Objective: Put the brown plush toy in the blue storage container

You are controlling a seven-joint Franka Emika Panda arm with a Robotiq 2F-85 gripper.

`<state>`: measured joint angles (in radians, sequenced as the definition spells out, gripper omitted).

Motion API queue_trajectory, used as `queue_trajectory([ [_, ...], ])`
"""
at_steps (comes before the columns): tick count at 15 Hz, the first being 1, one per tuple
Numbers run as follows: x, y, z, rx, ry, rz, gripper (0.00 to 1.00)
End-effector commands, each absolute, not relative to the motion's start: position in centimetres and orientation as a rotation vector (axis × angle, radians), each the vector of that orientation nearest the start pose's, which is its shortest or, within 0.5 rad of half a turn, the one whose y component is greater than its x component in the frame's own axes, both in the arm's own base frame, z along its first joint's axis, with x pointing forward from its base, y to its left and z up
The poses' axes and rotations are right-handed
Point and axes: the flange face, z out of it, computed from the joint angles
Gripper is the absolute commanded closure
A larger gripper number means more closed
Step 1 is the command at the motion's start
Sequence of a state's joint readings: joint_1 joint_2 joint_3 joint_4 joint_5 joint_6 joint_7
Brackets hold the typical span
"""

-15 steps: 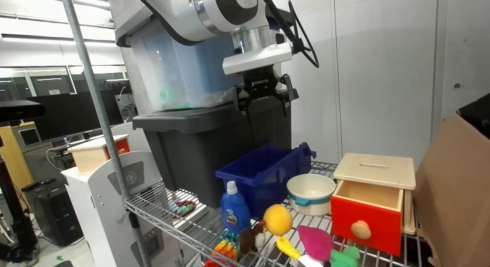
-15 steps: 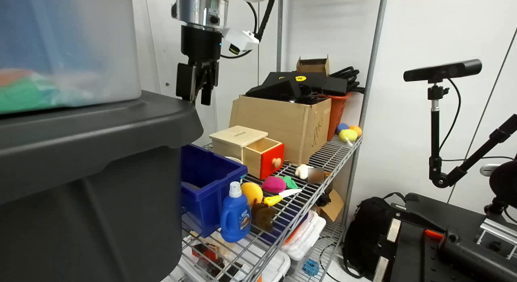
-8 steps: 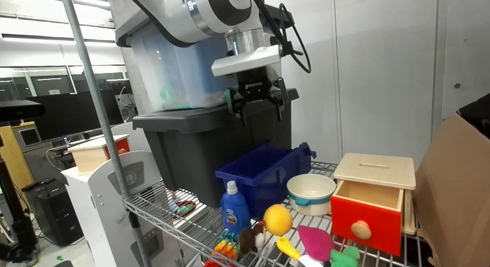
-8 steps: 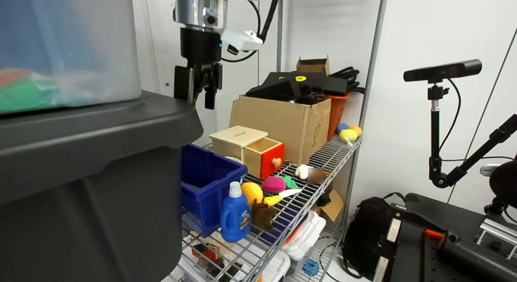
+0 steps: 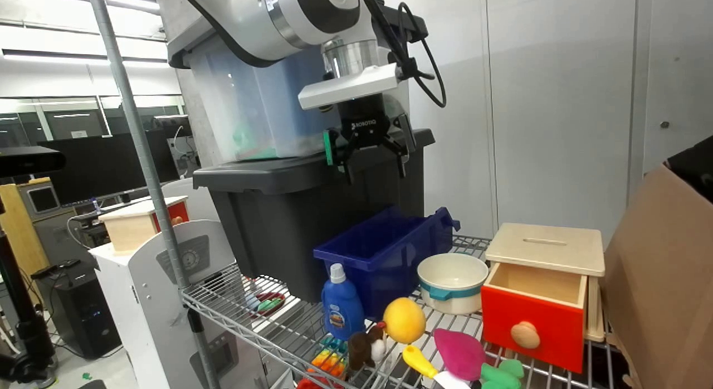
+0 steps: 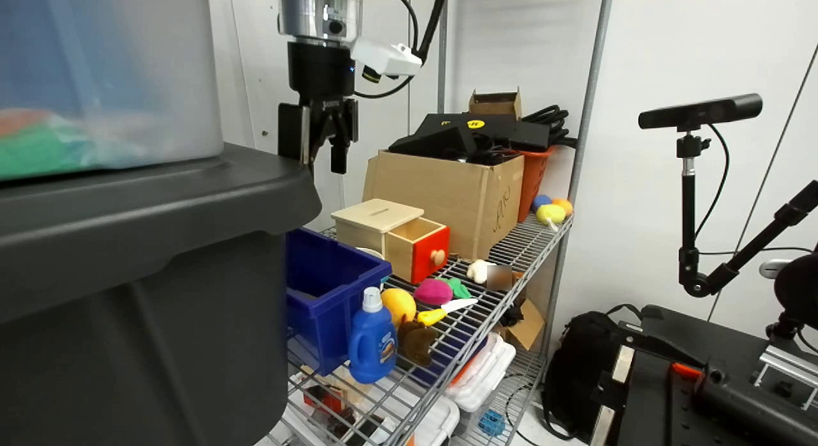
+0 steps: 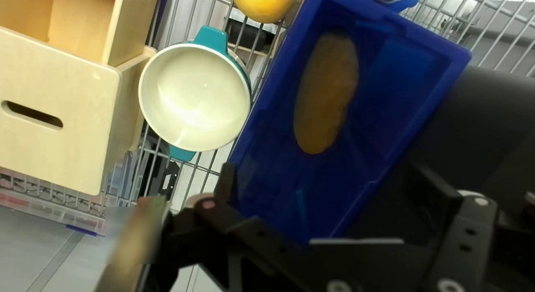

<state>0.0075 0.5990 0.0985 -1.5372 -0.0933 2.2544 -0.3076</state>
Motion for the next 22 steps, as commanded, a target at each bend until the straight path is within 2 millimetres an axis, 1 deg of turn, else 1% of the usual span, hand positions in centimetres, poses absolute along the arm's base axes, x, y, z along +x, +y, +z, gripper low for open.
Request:
queue_trajectory([
  [1, 70.6, 7.0, 32.6, -3.115, -0.706, -0.154, 0.0],
  [6, 71.1, 8.0, 32.7, -3.143, -0.749, -0.08, 0.0],
  [12, 70.9, 8.1, 32.6, -3.18, -0.751, -0.029, 0.0],
  [22, 70.7, 8.2, 32.2, -3.189, -0.759, -0.008, 0.0],
])
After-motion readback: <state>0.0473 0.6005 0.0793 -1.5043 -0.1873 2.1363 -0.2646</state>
